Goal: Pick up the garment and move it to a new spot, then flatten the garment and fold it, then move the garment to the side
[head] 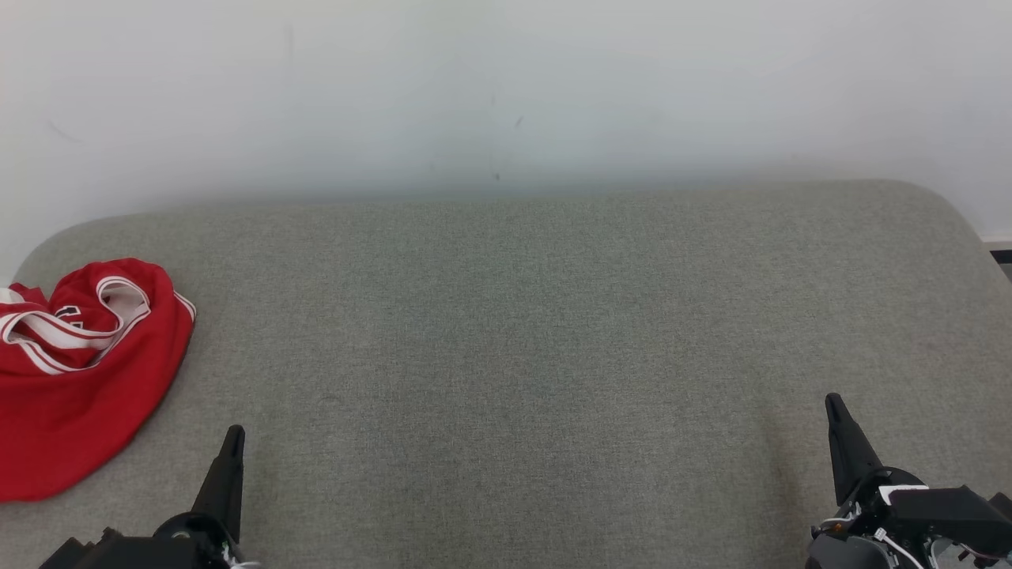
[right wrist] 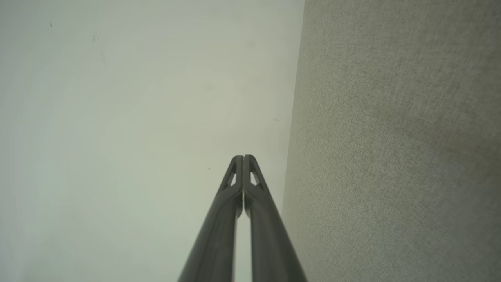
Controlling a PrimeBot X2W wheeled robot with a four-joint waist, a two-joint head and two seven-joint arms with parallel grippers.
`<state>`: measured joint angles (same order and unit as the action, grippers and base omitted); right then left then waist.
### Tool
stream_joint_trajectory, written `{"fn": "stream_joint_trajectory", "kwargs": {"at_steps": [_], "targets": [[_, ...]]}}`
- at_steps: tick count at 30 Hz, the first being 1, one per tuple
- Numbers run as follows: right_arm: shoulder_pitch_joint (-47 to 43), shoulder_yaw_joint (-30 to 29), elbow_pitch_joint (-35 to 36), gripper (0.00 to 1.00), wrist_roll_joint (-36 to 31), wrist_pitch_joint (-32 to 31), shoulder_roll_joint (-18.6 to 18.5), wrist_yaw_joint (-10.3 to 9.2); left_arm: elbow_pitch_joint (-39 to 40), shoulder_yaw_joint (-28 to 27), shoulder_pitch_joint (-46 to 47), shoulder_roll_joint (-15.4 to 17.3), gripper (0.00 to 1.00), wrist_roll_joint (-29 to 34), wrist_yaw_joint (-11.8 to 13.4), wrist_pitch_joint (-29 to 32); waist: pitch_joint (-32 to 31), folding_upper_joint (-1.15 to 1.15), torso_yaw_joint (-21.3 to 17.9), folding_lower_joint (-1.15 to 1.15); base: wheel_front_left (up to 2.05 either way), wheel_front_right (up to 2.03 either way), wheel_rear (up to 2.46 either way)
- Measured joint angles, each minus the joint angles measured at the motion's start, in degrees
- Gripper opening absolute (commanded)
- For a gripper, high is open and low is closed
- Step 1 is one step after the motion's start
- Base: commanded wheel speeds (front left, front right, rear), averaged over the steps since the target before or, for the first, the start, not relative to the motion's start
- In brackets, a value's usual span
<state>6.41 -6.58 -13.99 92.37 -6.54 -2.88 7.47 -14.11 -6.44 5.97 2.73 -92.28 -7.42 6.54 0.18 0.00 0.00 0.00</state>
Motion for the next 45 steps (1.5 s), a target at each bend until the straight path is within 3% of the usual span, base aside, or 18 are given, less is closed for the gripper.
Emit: {"fn": "stream_joint_trajectory", "kwargs": {"at_steps": [19,20,32,45], "targets": [[0.0,0.0,0.01,0.0,0.0,0.0,0.0,0.0,0.0,0.0,0.0,0.0,0.0,0.0,0.0,0.0,0.0,0.0,0.0,0.0,0.0,0.0,0.0],[-0.03,0.01,-0.08,1.0,0.0,0.01,0.02,0.0,-0.09,0.01,-0.05,-0.04,1.0,0.01,0.01,0.0,0.0,0.0,0.0,0.0,0.0,0.0,0.0],[-2.58,1.74,-2.36,1.0,-0.71,1.88,0.26,-0.19,-2.33,0.82,-3.1,-0.65,1.0,0.57,0.1,-1.97,-0.41,0.0,-0.1,0.0,0.0,0.0,0.0],[-2.84,3.35,-1.8,1.0,-11.01,5.38,0.12,-0.19,-1.66,1.97,-4.28,-0.13,1.0,8.69,0.1,-5.39,-1.09,0.0,-0.15,0.0,0.0,0.0,0.0]]}}
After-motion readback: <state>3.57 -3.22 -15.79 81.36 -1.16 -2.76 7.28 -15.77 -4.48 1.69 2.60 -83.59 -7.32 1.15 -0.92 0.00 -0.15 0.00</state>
